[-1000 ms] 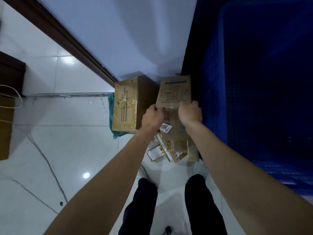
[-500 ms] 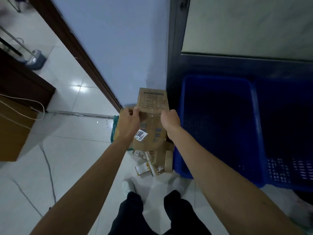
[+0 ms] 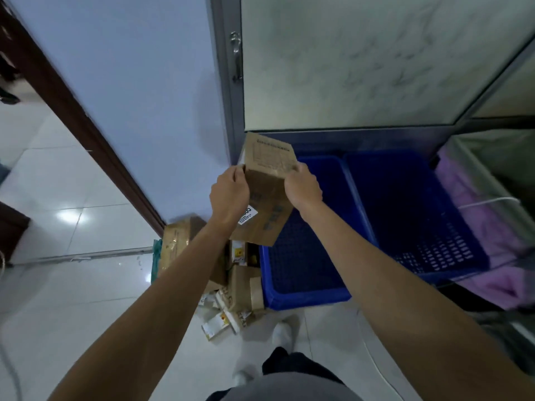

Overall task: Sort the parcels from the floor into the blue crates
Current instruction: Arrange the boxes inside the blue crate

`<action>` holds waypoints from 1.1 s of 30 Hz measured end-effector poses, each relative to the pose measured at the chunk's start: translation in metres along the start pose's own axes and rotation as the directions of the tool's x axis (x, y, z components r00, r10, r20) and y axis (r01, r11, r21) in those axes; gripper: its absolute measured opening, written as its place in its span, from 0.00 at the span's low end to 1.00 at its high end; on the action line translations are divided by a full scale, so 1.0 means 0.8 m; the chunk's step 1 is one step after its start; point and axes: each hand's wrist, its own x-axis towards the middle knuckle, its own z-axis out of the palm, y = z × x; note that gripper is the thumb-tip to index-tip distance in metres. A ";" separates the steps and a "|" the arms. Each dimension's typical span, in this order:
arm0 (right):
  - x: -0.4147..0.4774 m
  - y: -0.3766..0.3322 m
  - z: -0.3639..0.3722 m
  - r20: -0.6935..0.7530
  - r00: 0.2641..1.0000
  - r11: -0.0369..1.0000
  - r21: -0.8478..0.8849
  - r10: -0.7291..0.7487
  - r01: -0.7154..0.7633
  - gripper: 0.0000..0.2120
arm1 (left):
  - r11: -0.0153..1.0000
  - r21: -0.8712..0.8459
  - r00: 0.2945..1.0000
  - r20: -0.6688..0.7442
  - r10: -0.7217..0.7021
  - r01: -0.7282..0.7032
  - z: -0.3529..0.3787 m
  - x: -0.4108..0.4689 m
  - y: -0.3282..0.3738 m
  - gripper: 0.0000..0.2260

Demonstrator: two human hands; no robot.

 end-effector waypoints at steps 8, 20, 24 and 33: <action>-0.065 0.068 -0.084 -0.232 0.957 0.985 0.045 0.174 -0.169 0.51 | 0.964 -0.081 0.893 0.363 0.267 -0.255 0.079 -0.078 0.031 0.25; -0.095 0.136 -0.213 -0.455 0.887 0.984 -0.104 0.083 -0.146 0.63 | 0.894 -0.097 0.730 0.542 0.416 -0.438 0.179 -0.153 0.082 0.29; -0.083 0.172 -0.270 -0.476 0.873 0.977 -0.112 0.107 -0.181 0.63 | 0.878 -0.113 0.720 0.529 0.450 -0.465 0.235 -0.181 0.113 0.28; -0.005 0.278 -0.422 -0.438 0.874 0.976 0.037 0.210 -0.216 0.64 | 0.863 -0.252 0.706 0.498 0.503 -0.438 0.384 -0.233 0.217 0.25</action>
